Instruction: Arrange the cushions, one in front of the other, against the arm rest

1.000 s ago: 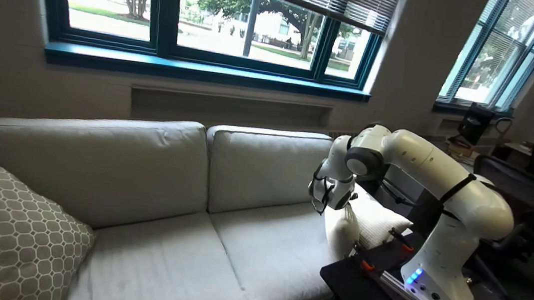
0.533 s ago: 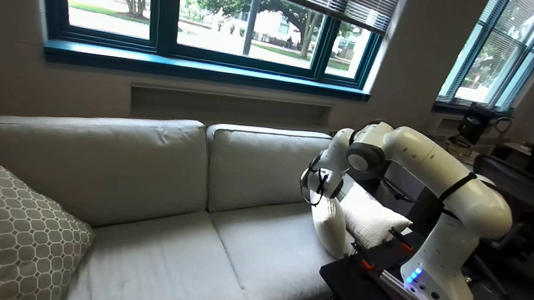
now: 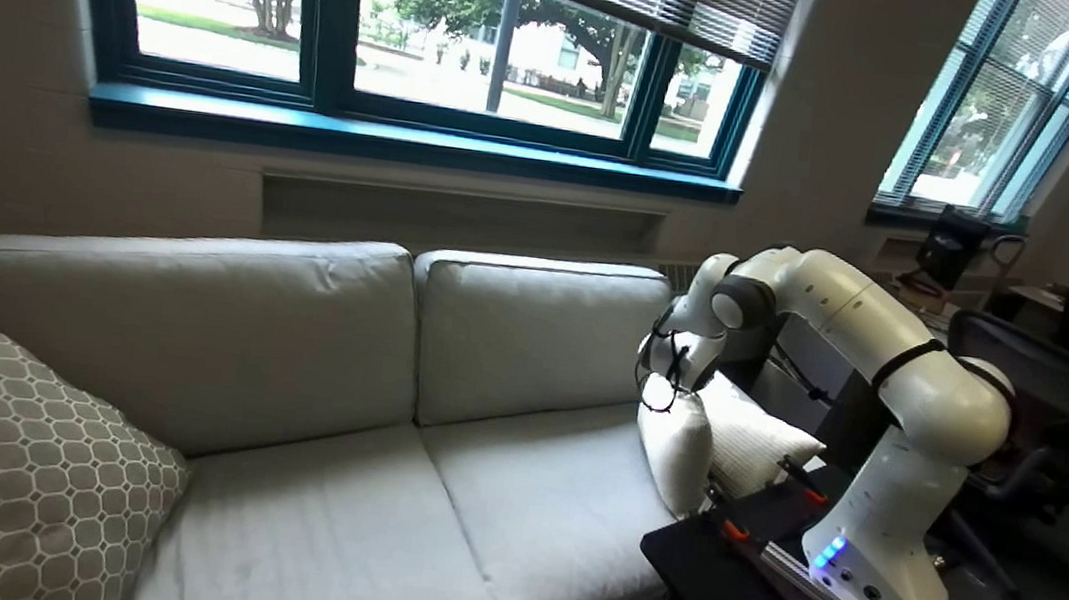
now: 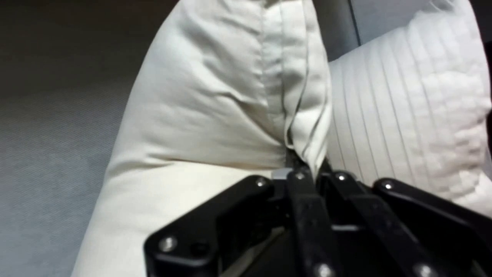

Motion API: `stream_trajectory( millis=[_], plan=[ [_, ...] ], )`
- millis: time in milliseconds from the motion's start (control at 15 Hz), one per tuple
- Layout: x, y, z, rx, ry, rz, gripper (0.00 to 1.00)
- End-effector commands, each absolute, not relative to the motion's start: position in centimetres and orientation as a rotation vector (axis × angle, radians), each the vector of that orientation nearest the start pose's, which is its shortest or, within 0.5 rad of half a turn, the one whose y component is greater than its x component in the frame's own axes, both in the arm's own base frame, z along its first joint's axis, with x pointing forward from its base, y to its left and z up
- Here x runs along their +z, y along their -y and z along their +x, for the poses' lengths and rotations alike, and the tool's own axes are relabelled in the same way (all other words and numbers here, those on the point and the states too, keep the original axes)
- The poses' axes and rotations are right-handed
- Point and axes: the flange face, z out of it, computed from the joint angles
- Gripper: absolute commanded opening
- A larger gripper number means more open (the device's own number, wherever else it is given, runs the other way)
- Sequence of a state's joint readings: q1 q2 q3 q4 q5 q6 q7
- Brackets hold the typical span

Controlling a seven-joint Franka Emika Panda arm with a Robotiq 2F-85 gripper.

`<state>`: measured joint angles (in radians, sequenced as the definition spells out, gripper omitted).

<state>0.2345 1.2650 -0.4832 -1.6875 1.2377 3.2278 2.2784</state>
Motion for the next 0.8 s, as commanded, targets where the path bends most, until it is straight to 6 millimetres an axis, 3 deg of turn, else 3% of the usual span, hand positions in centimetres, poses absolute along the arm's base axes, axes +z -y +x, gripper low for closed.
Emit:
stream_trajectory(
  millis=[0, 67, 200, 400, 600, 733],
  plan=[
    [-1.3, 29.3, 53.3, -0.687, -2.685, 0.436, 0.02],
    [-1.6, 31.1, 52.1, -0.693, -2.677, 0.490, 0.31],
    [-2.6, 33.8, 49.6, -0.729, -2.667, 0.572, 0.36],
    [-3.3, 36.7, 47.0, -0.782, -2.623, 0.675, 0.59],
    [-3.2, 37.8, 45.9, -0.823, -2.563, 0.728, 0.83],
    [-2.9, 38.9, 46.3, -0.818, -2.556, 0.740, 0.97]
  ],
)
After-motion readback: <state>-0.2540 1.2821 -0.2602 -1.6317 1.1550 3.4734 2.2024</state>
